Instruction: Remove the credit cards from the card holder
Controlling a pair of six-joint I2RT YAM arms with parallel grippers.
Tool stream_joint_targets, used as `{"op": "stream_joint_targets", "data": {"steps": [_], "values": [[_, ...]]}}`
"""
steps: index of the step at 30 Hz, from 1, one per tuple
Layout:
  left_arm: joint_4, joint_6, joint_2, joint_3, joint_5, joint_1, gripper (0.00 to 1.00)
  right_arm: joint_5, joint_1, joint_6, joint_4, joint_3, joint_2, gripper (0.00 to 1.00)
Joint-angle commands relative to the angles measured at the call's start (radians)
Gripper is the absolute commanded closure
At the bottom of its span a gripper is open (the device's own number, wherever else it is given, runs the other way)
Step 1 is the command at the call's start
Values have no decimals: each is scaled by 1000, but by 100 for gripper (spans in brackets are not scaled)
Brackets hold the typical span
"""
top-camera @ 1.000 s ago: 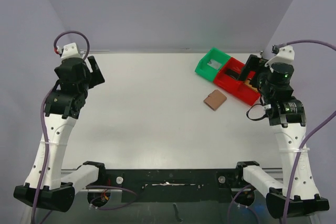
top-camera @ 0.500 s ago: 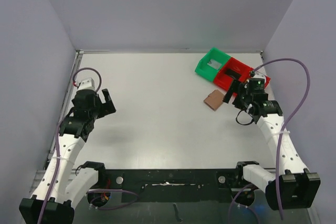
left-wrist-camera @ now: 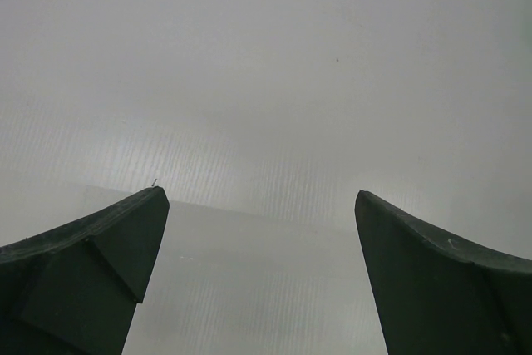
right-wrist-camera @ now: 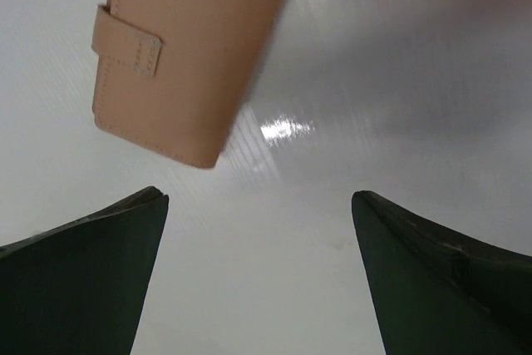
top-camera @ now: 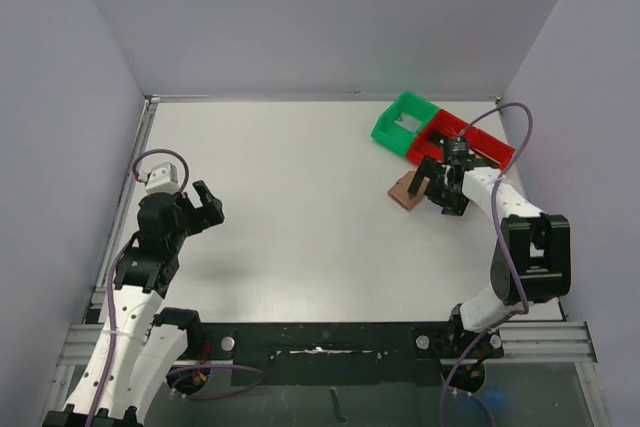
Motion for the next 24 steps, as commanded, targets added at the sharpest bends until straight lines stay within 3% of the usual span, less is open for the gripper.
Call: {"op": "stream_joint_targets", "data": {"steps": [1, 12, 19, 24], "values": [[100, -7, -33, 7, 10, 7, 2, 34, 10, 21, 57, 166, 138, 2], [132, 8, -15, 13, 2, 6, 3, 164, 54, 65, 0, 426, 436, 4], [117, 13, 36, 30, 7, 5, 3, 210, 163, 47, 18, 323, 448, 13], [111, 12, 42, 32, -3, 5, 3, 251, 314, 66, 42, 140, 382, 16]]}}
